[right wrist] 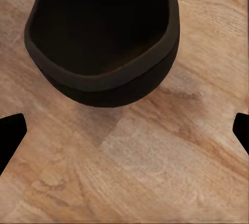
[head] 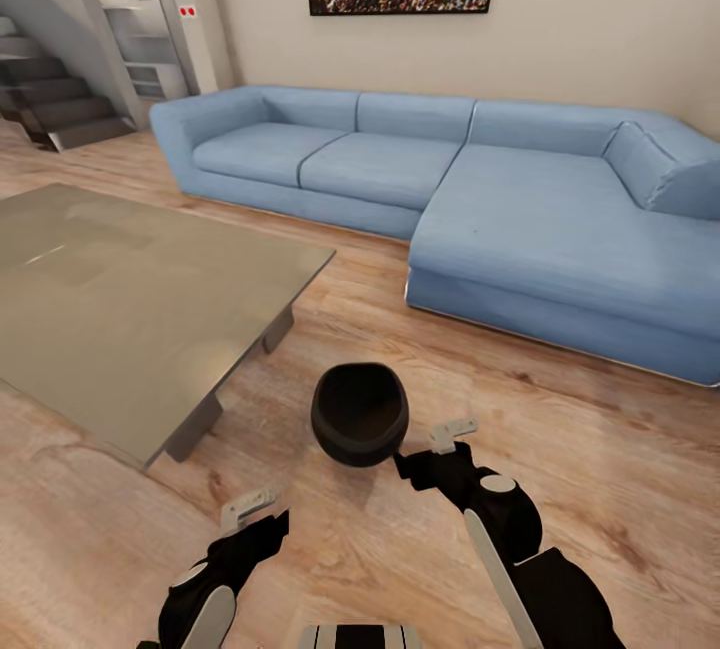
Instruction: Place each of the two pumpkins and all three candles from the living room inside a cabinet in the living room (use any cabinet), then make sure every cabinet is closed, and position the cauldron so it is next to a table in the living room.
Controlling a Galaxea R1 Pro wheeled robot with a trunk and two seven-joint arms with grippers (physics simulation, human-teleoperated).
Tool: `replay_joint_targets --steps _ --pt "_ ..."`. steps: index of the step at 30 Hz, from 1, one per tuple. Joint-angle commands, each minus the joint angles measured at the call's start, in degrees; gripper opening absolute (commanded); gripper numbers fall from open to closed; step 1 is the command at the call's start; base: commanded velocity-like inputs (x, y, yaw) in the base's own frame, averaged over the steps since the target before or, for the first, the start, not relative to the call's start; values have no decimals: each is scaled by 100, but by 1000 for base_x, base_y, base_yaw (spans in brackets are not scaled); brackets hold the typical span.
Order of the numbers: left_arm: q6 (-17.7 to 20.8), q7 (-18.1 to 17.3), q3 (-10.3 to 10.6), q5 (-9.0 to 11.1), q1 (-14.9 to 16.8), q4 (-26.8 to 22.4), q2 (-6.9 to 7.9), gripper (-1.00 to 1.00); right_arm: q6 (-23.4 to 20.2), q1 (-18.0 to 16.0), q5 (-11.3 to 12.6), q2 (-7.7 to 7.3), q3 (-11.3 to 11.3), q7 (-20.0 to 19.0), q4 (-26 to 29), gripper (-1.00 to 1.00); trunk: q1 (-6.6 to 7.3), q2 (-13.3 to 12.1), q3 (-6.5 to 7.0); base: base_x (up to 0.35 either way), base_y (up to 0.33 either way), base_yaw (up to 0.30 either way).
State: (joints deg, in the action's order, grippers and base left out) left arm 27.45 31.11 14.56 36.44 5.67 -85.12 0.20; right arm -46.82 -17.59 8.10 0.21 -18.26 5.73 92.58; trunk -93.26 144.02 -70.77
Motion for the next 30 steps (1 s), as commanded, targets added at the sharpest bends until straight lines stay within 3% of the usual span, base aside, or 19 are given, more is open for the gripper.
replay_joint_targets --steps 1,13,30 --pt "-21 48 -62 55 -51 -30 12 100 -15 6 60 5 -12 63 5 100 4 2 5 -284 142 -174" --pt "-393 68 -190 42 -160 20 26 100 -15 27 60 22 -7 86 5 100 4 2 116 -301 144 -32" --pt "-438 68 -190 47 -162 21 20 100 -35 36 48 24 -73 95 5 100 4 2 208 -302 147 246"
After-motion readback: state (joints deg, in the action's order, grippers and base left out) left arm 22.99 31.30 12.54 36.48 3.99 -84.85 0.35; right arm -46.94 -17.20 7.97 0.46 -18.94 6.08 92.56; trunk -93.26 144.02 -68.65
